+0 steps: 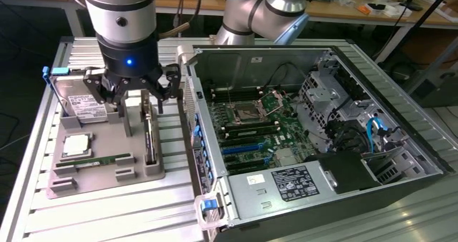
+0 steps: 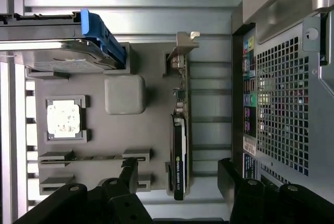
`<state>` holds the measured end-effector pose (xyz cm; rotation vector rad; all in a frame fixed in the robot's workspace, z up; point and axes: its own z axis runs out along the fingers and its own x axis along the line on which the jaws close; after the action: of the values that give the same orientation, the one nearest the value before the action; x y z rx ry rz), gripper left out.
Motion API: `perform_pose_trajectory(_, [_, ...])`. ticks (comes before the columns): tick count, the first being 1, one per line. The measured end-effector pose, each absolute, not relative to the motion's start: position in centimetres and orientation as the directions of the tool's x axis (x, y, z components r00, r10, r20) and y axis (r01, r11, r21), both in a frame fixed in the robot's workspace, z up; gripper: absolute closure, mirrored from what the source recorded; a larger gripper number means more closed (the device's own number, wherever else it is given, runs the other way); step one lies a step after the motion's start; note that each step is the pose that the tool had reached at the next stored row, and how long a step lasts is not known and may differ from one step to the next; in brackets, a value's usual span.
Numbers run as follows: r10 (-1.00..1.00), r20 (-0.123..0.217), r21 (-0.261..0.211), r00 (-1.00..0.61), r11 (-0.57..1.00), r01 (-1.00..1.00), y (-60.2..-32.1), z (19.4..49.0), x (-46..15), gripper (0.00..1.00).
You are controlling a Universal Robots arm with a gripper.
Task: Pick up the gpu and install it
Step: 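Pick up the gpu and move the gpu toward the slot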
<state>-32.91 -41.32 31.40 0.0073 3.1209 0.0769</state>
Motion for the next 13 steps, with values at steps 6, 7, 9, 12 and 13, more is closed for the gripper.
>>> perform_pose_trajectory(6, [0.005,-0.020,0.049,-1.000,0.999,0.004,-41.5,30.2,-32.9,0.28])
perform_pose_trajectory(7, [0.005,-0.020,0.050,-1.000,0.999,0.004,-41.5,30.0,-32.9,0.28])
perform_pose_trajectory(9, [0.005,-0.020,0.050,-1.000,0.999,0.004,-41.5,29.5,-32.9,0.28])
perform_pose_trajectory(12, [0.005,-0.020,0.050,-1.000,0.999,0.004,-41.6,29.0,-32.9,0.28])
perform_pose_trajectory(13, [0.005,-0.020,0.051,-1.000,0.999,0.004,-41.6,28.8,-32.9,0.28])
